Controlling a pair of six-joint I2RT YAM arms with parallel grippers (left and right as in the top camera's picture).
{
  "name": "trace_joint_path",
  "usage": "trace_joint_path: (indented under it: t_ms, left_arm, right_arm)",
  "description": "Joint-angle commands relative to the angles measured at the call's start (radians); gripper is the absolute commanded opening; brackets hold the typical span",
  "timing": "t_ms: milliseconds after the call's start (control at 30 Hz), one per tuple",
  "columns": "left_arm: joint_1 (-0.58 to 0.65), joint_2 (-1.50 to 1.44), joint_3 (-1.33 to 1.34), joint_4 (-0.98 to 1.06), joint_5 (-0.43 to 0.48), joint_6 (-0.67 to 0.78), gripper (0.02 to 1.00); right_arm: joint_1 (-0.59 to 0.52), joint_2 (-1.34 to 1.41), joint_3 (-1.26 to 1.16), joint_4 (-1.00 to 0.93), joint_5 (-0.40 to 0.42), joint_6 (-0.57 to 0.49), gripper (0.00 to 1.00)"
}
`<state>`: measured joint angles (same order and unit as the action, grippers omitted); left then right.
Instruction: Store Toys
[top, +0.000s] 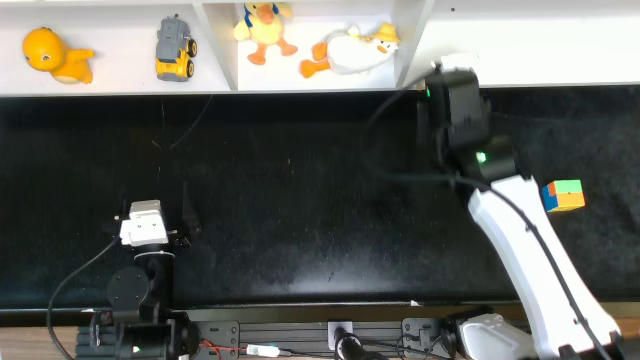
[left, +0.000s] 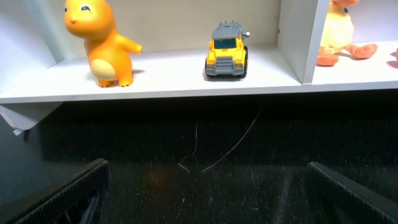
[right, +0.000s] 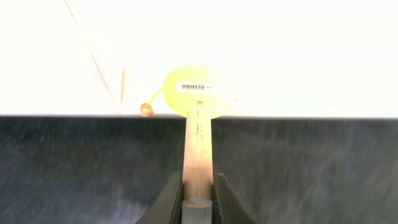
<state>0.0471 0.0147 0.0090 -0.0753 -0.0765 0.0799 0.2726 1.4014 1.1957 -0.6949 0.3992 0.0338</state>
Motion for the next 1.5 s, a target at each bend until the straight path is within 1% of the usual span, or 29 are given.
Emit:
trace_joint_path:
  t_ms: [33, 267, 400, 500, 567, 700, 833, 1233, 1300, 1367, 1500]
  left_arm:
    - [-0.003, -0.012, -0.001, -0.002, -0.011, -0.003, 0.998]
    - [-0.003, -0.012, -0.001, -0.002, -0.011, -0.003, 0.998]
    - [-0.003, -0.012, -0.001, -0.002, -0.011, -0.003, 0.996]
    - [-0.003, -0.012, -0.001, -0.002, -0.011, -0.003, 0.996]
    - [-0.003, -0.012, -0.001, -0.002, -0.011, -0.003, 0.998]
    - [-0.003, -0.012, -0.001, -0.002, -0.011, -0.003, 0.998]
    - [-0.003, -0.012, -0.001, -0.002, -0.011, -0.003, 0.996]
    - [-0.003, -0.012, -0.001, -0.002, -0.011, -0.003, 0.998]
    - [-0.003, -0.012, -0.001, -0.002, -0.011, -0.003, 0.998]
    - [-0.003, -0.012, -0.001, -0.002, -0.011, -0.003, 0.998]
    - [-0.003, -0.012, -0.001, -0.002, -0.011, -0.003, 0.998]
  right_arm:
    - [-0.027, 0.114, 0.115, 0.013, 0.025, -0.140, 0.123]
    - [-0.065, 0.248, 0.184, 0.024, 0.010, -0.139, 0.126]
    - [-0.084, 0.280, 0.186, 0.080, 0.009, -0.151, 0.121]
    - [-0.100, 0.297, 0.187, 0.130, 0.006, -0.150, 0.143]
    - [-0.109, 0.306, 0.188, 0.151, -0.014, -0.151, 0.145]
    - [-0.110, 0.310, 0.188, 0.132, -0.026, -0.150, 0.143]
    - [-0.109, 0.309, 0.188, 0.095, -0.059, -0.149, 0.141]
    - [-0.109, 0.241, 0.176, 0.059, -0.066, -0.146, 0.141]
    - [-0.106, 0.229, 0.160, 0.050, -0.079, -0.146, 0.141]
    - [-0.099, 0.219, 0.148, 0.032, -0.097, -0.145, 0.137]
    - [-0.047, 0.191, 0.093, 0.026, -0.095, -0.145, 0.139]
